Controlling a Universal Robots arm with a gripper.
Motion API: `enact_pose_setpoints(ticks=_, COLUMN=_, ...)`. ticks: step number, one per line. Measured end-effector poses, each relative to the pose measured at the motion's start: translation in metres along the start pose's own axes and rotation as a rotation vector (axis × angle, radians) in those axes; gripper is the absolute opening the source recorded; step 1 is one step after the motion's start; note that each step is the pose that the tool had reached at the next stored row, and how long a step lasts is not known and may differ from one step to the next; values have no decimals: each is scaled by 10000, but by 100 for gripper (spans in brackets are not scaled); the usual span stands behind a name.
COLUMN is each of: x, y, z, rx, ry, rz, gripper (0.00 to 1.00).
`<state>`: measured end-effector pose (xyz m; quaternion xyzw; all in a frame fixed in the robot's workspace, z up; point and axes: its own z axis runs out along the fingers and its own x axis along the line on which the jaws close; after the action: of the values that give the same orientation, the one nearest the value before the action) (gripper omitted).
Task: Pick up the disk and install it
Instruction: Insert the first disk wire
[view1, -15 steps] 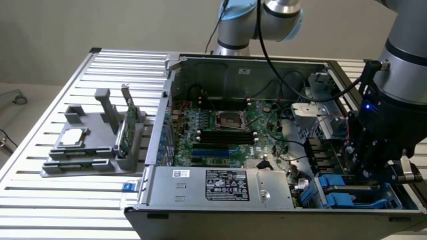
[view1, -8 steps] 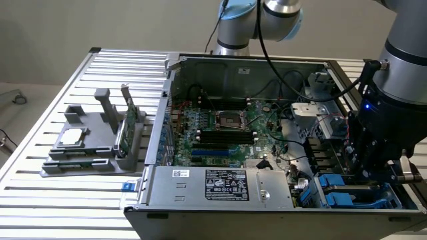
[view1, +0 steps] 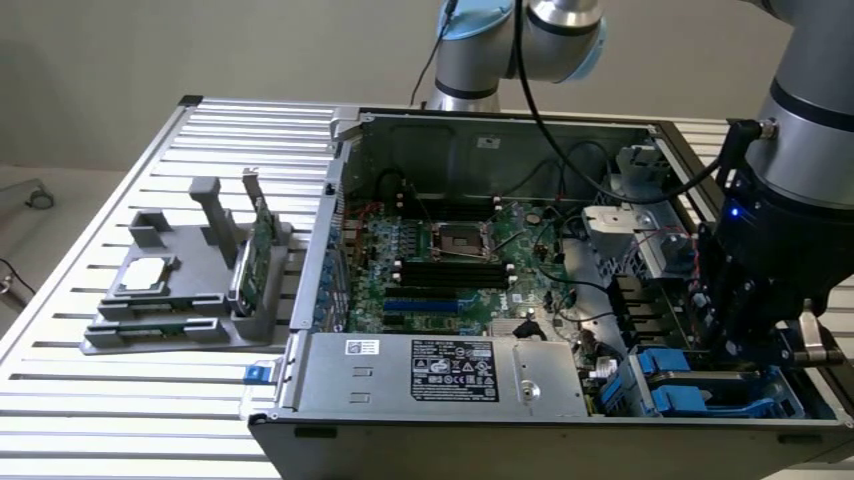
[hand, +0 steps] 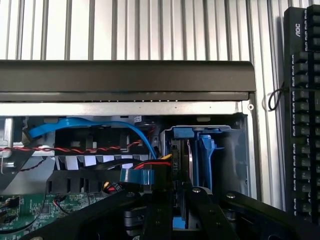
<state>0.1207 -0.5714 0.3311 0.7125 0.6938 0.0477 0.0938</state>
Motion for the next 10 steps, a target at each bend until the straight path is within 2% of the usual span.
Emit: enact_pose_setpoints(ticks=10, x=2, y=4, z=14, rx=10, ry=-48, rz=179, gripper=17)
